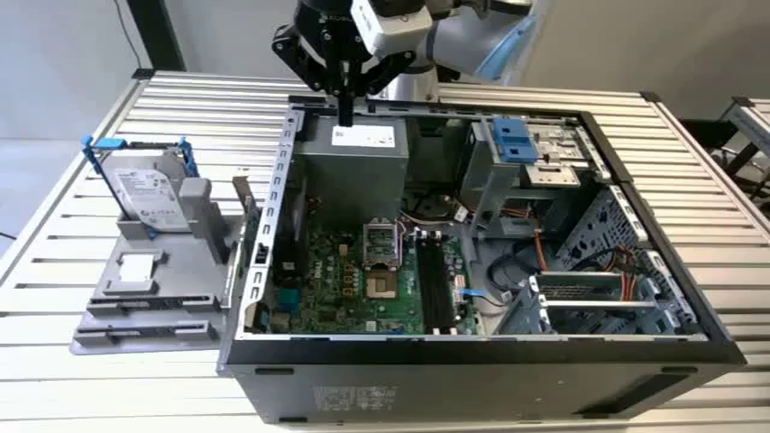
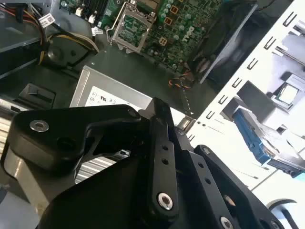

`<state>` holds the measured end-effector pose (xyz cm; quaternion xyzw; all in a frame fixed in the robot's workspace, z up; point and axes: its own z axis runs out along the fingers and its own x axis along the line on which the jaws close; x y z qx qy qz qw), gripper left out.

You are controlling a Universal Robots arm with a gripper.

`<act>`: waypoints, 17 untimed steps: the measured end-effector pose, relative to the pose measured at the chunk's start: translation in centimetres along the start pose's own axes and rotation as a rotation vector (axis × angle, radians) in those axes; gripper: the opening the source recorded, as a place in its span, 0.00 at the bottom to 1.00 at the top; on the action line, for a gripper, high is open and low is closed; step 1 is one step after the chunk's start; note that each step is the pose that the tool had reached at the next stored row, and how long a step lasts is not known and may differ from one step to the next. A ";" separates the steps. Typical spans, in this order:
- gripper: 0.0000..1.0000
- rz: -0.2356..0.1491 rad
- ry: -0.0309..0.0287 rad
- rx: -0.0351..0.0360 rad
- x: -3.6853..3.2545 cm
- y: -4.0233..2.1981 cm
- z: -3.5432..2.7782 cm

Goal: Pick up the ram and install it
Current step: 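Reach for the ram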

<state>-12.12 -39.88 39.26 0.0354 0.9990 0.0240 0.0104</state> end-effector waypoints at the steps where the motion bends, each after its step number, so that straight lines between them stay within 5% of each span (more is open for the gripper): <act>1: 0.00 0.000 0.0000 0.0001 0.00 0.00 0.00; 14: 0.00 0.000 0.0000 0.0014 0.02 0.00 0.00; 17: 0.00 0.000 0.0000 0.0013 0.55 -0.04 -0.01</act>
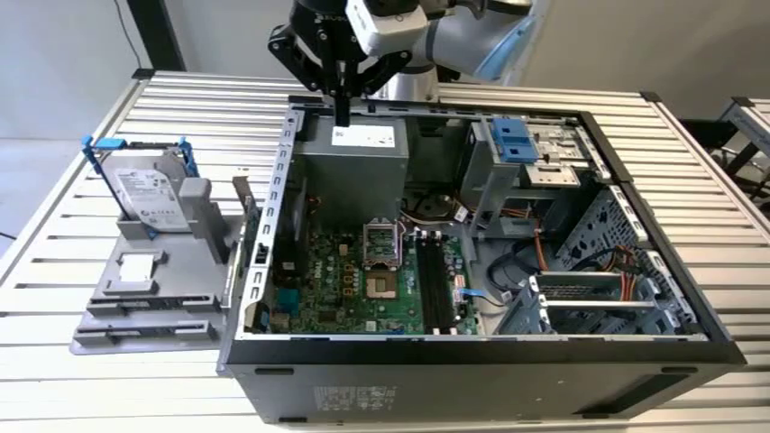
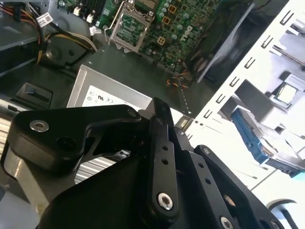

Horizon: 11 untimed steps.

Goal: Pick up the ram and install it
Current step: 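Reach for the ram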

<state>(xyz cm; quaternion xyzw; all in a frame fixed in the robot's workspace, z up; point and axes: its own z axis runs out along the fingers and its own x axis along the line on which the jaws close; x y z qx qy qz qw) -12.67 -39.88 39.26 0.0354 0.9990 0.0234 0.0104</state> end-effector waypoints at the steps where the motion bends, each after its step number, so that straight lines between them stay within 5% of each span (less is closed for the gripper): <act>1: 0.00 0.000 0.0000 0.0001 0.26 -0.02 -0.01; 11: 0.00 0.000 0.0000 0.0000 2.60 -0.18 -0.06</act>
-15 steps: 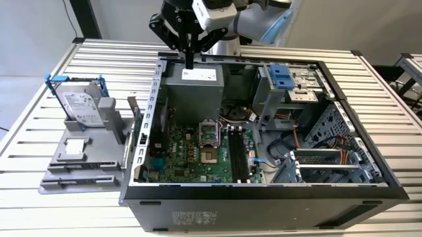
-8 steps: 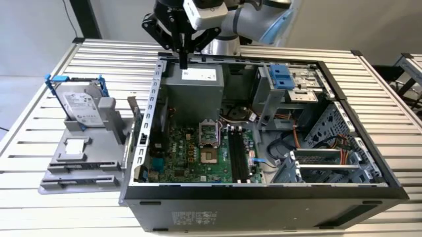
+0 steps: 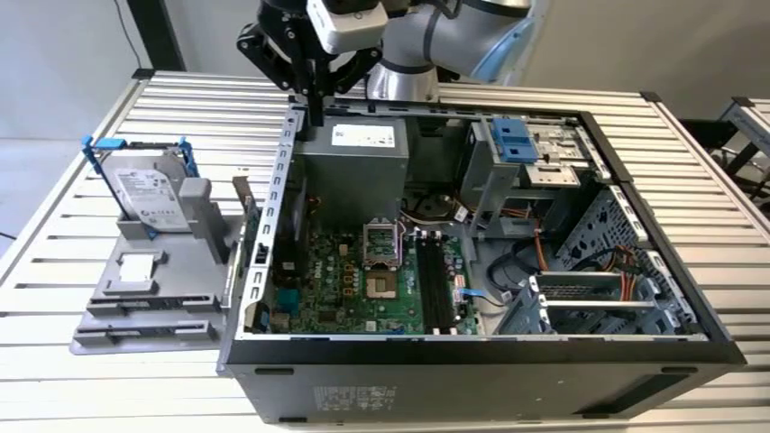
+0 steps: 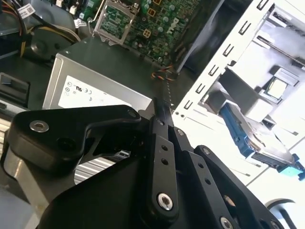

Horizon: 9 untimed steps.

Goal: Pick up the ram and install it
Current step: 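Reach for the ram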

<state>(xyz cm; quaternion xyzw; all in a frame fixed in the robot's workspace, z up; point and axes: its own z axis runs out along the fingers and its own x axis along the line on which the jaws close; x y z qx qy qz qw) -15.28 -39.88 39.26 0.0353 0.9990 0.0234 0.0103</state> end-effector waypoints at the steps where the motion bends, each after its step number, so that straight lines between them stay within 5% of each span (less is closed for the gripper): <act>1: 0.00 0.000 0.0000 0.0000 0.22 -0.02 0.00; 9: 0.00 0.000 0.0003 0.0001 1.74 -0.12 -0.04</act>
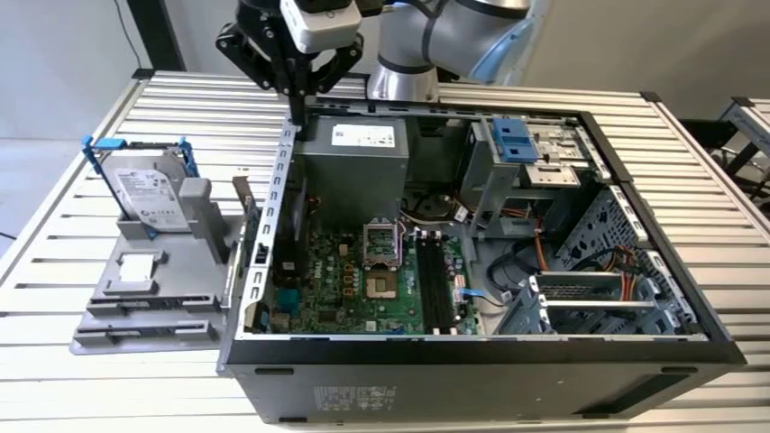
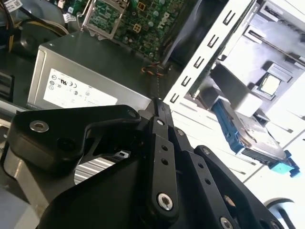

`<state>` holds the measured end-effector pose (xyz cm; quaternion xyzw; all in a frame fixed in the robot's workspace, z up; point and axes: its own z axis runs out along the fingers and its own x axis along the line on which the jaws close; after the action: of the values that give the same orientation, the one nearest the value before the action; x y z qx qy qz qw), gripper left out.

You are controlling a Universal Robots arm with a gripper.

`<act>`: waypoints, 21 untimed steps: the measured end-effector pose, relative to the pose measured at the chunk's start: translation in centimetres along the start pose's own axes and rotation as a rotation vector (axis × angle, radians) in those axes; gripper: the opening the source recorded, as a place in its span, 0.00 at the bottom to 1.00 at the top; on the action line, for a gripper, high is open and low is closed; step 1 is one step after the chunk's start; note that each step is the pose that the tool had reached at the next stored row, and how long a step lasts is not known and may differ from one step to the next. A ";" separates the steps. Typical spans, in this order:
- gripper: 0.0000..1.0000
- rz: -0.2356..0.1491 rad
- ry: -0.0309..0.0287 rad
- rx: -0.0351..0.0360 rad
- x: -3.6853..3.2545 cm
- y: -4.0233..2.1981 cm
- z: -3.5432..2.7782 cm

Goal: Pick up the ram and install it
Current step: 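Reach for the ram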

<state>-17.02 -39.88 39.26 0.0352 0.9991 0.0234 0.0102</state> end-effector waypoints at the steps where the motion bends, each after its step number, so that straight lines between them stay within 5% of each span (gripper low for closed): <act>1: 0.00 0.000 0.0001 0.0000 0.18 -0.02 -0.01; 13: 0.00 0.000 0.0004 0.0001 2.36 -0.17 -0.05; 21: 0.00 0.000 0.0007 0.0001 5.26 -0.37 -0.12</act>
<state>-22.30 -39.88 39.26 0.0352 0.9991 0.0233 0.0098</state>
